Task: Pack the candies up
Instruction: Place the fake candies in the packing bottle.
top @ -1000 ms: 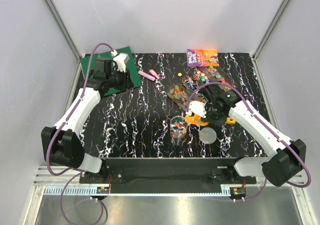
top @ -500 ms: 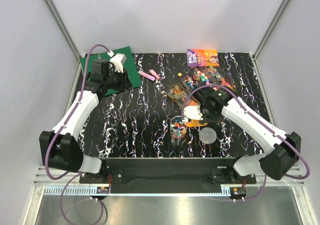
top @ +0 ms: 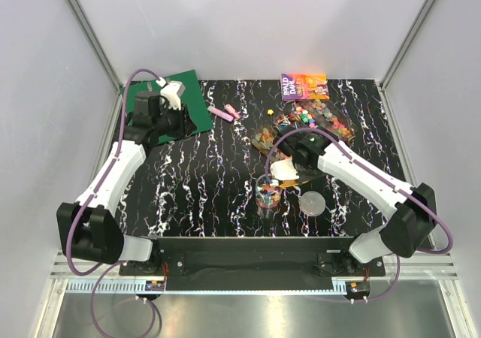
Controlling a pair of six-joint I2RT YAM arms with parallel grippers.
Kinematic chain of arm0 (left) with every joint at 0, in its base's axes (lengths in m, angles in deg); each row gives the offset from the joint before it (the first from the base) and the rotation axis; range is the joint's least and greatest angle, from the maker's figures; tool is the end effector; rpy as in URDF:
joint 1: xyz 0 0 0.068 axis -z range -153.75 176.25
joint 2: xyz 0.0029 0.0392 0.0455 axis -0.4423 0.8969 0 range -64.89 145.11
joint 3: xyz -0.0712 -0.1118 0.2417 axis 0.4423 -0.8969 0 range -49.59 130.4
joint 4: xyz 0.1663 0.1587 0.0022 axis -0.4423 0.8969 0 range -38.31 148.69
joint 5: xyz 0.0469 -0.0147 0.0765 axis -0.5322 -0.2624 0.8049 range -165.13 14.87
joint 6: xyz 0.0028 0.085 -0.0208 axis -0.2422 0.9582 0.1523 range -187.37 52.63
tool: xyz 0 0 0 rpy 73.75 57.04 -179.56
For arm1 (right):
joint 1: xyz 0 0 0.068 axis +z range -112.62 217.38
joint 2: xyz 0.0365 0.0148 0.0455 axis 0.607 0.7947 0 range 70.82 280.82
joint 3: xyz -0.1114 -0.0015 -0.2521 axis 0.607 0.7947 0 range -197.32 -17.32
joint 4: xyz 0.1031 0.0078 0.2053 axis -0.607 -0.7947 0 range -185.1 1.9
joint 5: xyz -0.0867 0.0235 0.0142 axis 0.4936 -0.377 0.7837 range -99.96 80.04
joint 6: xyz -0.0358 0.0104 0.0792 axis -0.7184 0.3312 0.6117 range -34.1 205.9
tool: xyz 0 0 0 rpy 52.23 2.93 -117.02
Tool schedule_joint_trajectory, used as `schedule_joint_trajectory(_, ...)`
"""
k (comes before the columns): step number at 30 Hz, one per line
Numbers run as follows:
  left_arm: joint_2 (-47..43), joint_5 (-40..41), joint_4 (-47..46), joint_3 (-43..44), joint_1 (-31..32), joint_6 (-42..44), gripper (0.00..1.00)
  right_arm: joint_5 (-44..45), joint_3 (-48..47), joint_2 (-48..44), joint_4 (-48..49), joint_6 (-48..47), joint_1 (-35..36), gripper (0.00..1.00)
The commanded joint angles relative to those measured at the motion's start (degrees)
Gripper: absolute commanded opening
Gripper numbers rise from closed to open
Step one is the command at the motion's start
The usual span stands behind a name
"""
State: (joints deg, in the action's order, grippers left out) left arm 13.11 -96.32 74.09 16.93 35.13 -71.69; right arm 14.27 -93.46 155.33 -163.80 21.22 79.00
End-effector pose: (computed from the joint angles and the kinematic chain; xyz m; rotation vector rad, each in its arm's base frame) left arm 0.2966 -0.0748 0.3098 0.3003 2.1433 -0.5323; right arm 0.1908 0.1268 0.2639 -2.4225 1.8575 -0.6735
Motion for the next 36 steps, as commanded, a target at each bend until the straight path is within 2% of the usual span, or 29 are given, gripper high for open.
schedule_joint_trajectory(1,-2.5,-0.8,-5.1,-1.4,-0.4,-1.6,0.32,7.0,-3.1,-0.8,-6.6,-4.2,1.1,0.0)
schedule_joint_trajectory(13,-1.8,-2.5,-6.7,-1.3,-0.5,-3.4,0.32,7.5,-6.4,0.8,-9.5,-1.1,6.1,0.0)
schedule_joint_trajectory(23,-3.5,-4.1,-6.9,-1.8,-0.6,-4.4,0.32,10.0,-5.5,1.4,-10.5,-1.3,7.0,0.0)
schedule_joint_trajectory(26,-3.8,-7.1,-6.7,-1.5,-0.6,-6.1,0.37,10.0,-5.6,1.3,-10.6,-0.8,7.2,0.0)
schedule_joint_trajectory(30,-3.3,-15.7,-6.7,0.1,-0.5,-10.2,0.45,9.8,-4.9,0.8,-10.5,0.0,7.2,0.0)
schedule_joint_trajectory(36,-0.7,-17.6,-6.7,1.3,-0.3,-11.9,0.45,15.7,2.2,-2.3,-9.5,-0.2,9.5,0.0)
